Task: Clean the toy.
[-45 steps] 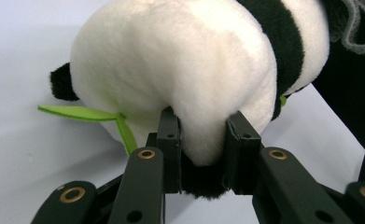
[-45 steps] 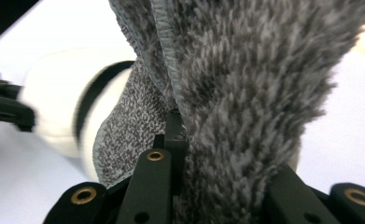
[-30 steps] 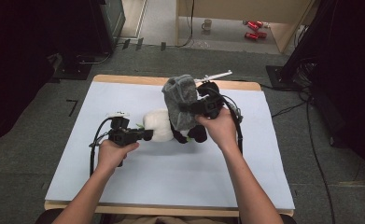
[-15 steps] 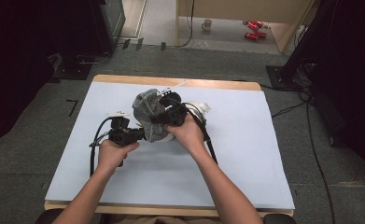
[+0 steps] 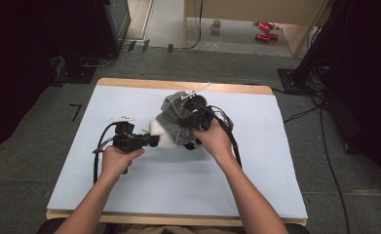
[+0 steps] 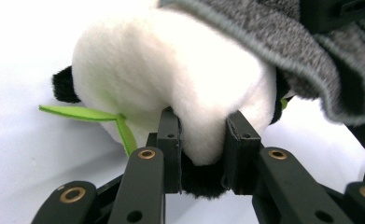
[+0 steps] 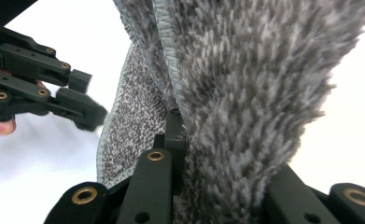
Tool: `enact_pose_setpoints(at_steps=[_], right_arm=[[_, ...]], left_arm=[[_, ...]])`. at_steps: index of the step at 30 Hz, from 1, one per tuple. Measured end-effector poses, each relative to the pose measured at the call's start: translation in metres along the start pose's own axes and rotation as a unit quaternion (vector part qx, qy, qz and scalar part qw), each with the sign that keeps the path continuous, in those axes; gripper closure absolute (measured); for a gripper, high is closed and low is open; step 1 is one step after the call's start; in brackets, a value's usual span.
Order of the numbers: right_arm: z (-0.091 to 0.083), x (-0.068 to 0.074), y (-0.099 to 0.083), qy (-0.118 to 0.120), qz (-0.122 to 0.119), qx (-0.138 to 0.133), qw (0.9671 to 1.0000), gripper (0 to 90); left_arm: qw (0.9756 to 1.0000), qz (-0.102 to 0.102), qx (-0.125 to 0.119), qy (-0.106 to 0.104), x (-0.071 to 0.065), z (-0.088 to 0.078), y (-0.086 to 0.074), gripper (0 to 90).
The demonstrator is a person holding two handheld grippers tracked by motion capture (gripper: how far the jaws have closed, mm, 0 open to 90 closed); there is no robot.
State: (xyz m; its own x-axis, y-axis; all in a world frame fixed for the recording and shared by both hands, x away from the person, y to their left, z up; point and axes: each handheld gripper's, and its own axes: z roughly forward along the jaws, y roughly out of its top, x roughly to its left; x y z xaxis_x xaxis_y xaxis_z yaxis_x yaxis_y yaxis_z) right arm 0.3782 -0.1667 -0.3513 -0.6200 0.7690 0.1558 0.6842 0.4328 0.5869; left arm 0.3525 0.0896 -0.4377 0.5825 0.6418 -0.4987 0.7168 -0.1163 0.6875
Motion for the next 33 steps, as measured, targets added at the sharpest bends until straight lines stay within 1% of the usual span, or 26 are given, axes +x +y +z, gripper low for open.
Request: enact_pose_setpoints(at_steps=[4,8,11,12,14,16,17,20,23,25,26,27,28,29,30,32,33], right_arm=[[-0.013,-0.013,-0.007,0.000,0.013,-0.012,0.9999,78.3],[-0.025,-0.025,-0.013,-0.001,0.029,-0.022,0.9993,78.3],[-0.033,-0.033,-0.017,-0.006,0.039,-0.027,0.9989,78.3],[-0.037,-0.037,-0.020,-0.009,0.046,-0.029,0.9984,78.3],[-0.038,-0.040,-0.022,-0.010,0.050,-0.028,0.9983,78.3],[-0.035,-0.042,-0.023,-0.014,0.051,-0.025,0.9983,78.3],[-0.033,-0.042,-0.023,-0.014,0.052,-0.024,0.9982,78.3],[-0.029,-0.045,-0.022,-0.016,0.057,-0.029,0.9979,78.3],[-0.027,-0.048,-0.021,-0.012,0.062,-0.033,0.9974,78.3],[-0.025,-0.050,-0.019,-0.008,0.067,-0.035,0.9971,78.3],[-0.024,-0.051,-0.018,-0.008,0.067,-0.038,0.9970,78.3],[-0.023,-0.052,-0.017,-0.006,0.071,-0.039,0.9967,78.2],[-0.022,-0.053,-0.016,-0.004,0.074,-0.041,0.9964,78.2],[-0.021,-0.054,-0.015,-0.003,0.076,-0.044,0.9962,78.2],[-0.020,-0.055,-0.014,-0.002,0.078,-0.046,0.9959,78.1],[-0.018,-0.056,-0.011,-0.003,0.081,-0.049,0.9955,78.1],[-0.018,-0.056,-0.011,-0.003,0.082,-0.049,0.9954,78.1]], left_arm=[[1.0000,0.005,0.001,0.003,0.002,-0.002,0.001,71.8],[1.0000,0.003,-0.001,0.006,0.005,-0.007,0.003,71.8],[1.0000,0.001,-0.001,0.004,0.008,-0.011,0.003,71.8],[1.0000,0.001,0.000,-0.001,0.009,-0.012,0.003,71.5],[0.9999,0.012,-0.002,0.000,0.009,-0.011,0.002,69.1],[0.9996,0.024,0.012,0.001,0.007,-0.008,0.001,64.9],[0.9994,0.032,0.013,0.004,0.006,-0.007,0.000,62.6],[0.9986,0.052,0.007,0.005,0.007,-0.007,-0.002,55.2],[0.9976,0.070,-0.006,-0.003,0.010,-0.010,-0.003,47.7],[0.9953,0.094,-0.019,-0.011,0.011,-0.014,-0.004,43.2],[0.9934,0.110,-0.030,-0.014,0.011,-0.015,-0.005,41.0],[0.9909,0.126,-0.043,-0.018,0.010,-0.017,-0.006,39.0],[0.9878,0.145,-0.053,-0.019,0.009,-0.018,-0.007,36.9],[0.9854,0.158,-0.061,-0.019,0.009,-0.018,-0.007,34.9],[0.9835,0.168,-0.065,-0.019,0.009,-0.018,-0.008,33.4],[0.9823,0.175,-0.063,-0.016,0.009,-0.016,-0.009,32.1],[0.9825,0.175,-0.062,-0.013,0.010,-0.013,-0.009,31.7]])
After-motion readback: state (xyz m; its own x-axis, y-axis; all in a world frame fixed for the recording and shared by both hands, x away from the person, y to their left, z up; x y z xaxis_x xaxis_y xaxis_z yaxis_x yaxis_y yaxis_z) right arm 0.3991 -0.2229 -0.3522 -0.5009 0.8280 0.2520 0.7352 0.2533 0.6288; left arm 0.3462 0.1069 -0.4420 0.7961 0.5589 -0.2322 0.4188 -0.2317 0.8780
